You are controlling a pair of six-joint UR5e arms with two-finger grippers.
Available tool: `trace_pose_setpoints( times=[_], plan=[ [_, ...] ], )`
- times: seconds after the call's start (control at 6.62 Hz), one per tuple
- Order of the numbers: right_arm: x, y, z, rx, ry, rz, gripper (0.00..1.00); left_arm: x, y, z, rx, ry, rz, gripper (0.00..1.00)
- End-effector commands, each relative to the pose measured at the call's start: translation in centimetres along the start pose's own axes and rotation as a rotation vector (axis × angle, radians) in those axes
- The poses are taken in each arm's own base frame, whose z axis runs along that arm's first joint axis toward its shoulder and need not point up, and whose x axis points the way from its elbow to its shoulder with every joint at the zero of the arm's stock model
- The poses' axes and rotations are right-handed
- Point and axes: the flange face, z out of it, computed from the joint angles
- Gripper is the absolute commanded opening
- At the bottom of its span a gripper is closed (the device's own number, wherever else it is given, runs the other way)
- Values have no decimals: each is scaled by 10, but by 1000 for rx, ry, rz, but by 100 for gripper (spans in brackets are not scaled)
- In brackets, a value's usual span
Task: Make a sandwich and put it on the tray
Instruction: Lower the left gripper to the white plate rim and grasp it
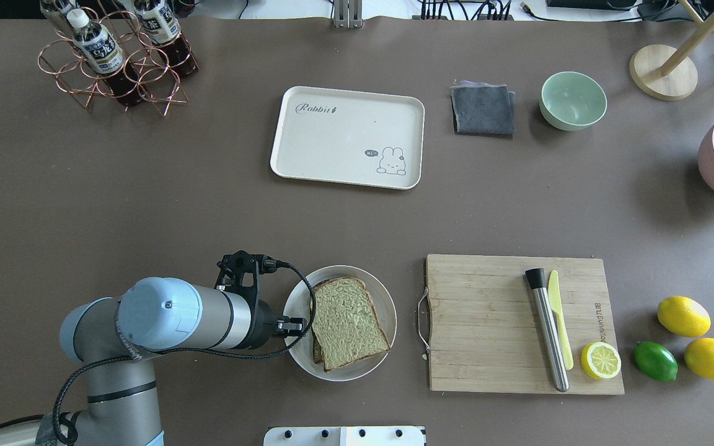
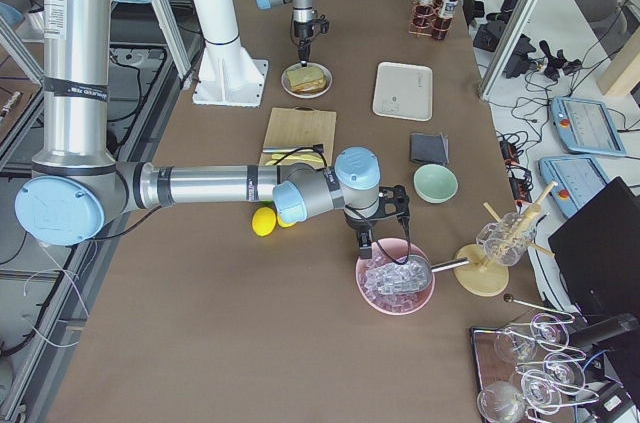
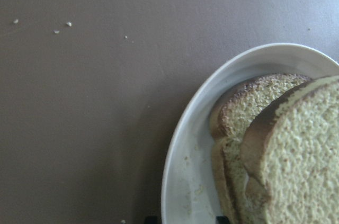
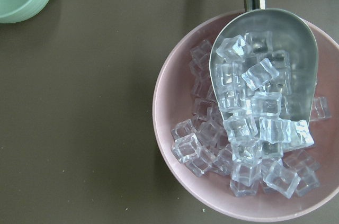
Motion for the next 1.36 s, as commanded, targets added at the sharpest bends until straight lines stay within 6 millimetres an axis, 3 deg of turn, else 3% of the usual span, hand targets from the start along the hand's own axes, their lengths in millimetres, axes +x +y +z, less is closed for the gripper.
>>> trace_pose_setpoints(
  times=[0.0,0.15,0.6,0.91,1.21],
  plan=[
    [0,0,0,0,0,0,100,-1,-5,0,5,-4,-1,19],
    [-1,-1,0,3,1,-3,100,-2,-8,-1,10,-4,-1,0],
    [1,1,1,2,4,0,100,-6,-24,-8,33,-7,-8,0],
    [2,1,1,2,6,0,100,-6,-63,-18,69,-12,-3,0],
    [6,7,3,-3,12,6,100,2,-139,-21,62,-10,-8,0]
  ],
)
